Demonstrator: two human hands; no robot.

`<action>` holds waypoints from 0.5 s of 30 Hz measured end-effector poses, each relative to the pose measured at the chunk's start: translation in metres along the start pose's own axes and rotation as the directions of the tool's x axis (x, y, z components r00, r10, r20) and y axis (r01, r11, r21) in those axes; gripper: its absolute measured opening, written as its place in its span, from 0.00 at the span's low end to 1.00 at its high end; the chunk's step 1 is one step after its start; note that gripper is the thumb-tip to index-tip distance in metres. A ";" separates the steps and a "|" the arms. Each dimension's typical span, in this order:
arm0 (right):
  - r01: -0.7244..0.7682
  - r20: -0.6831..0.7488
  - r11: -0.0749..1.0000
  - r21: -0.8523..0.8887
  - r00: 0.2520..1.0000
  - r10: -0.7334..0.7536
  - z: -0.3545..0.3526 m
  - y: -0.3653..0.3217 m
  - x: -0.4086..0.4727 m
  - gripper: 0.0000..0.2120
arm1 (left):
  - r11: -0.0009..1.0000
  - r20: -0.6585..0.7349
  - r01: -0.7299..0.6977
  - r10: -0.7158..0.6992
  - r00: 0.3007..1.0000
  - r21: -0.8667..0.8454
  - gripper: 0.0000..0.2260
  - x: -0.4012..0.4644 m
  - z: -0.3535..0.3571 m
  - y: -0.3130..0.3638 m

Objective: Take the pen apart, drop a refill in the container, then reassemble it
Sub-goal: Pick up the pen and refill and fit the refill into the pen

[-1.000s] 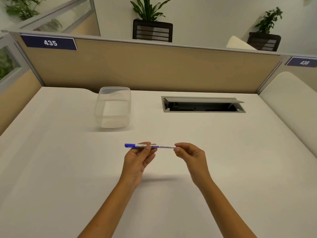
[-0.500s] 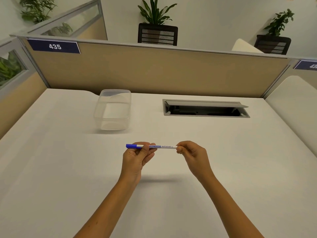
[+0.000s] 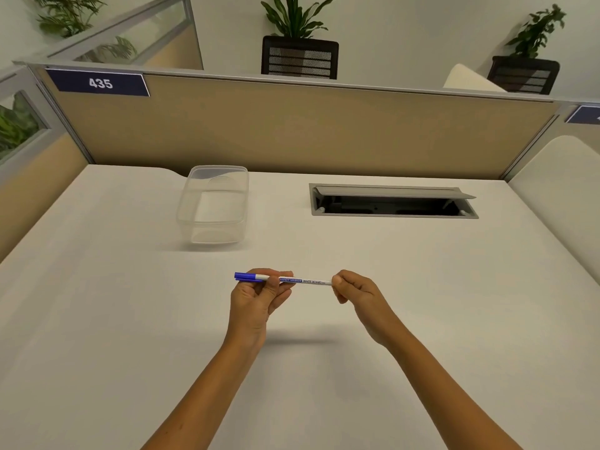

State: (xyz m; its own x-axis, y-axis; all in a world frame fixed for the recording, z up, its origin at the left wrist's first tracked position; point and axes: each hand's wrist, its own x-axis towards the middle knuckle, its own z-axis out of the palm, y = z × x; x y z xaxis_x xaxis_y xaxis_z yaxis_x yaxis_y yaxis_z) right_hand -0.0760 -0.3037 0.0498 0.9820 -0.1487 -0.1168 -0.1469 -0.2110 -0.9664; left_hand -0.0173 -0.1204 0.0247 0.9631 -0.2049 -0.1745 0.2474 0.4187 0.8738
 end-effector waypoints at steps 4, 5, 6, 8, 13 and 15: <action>-0.196 0.078 0.954 0.227 0.980 0.182 0.000 -0.003 0.005 0.19 | 1.000 0.011 0.002 -0.002 1.000 0.009 0.04 0.003 0.001 0.000; -0.204 0.079 0.958 0.202 0.978 0.191 0.000 -0.004 0.006 0.19 | 1.000 0.009 0.012 -0.012 1.000 0.007 0.04 0.004 0.000 0.001; -0.180 0.066 0.975 0.134 0.983 0.172 -0.001 -0.004 0.007 0.19 | 1.000 0.005 0.018 -0.018 1.000 0.000 0.04 0.005 0.000 0.001; -0.075 0.028 0.997 -0.036 0.997 0.076 -0.002 -0.006 0.007 0.15 | 1.000 -0.014 0.018 -0.018 1.000 -0.017 0.04 0.008 -0.001 0.003; 0.245 0.002 0.847 -0.471 0.961 -0.277 -0.006 -0.007 0.013 0.02 | 0.998 -0.049 0.025 -0.027 0.998 -0.051 0.04 0.009 0.002 0.006; 0.351 0.051 0.714 -0.606 0.913 -0.405 -0.005 -0.008 0.015 0.05 | 0.996 -0.070 0.036 -0.041 0.997 -0.079 0.04 0.008 0.003 0.006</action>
State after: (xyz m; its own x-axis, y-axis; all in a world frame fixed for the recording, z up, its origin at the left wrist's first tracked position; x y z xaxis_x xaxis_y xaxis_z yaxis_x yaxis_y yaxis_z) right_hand -0.0610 -0.3091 0.0567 0.9621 -0.0006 0.2728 0.1673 -0.7886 -0.5917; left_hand -0.0079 -0.1224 0.0302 0.9572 -0.1595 -0.2416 0.2890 0.4793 0.8287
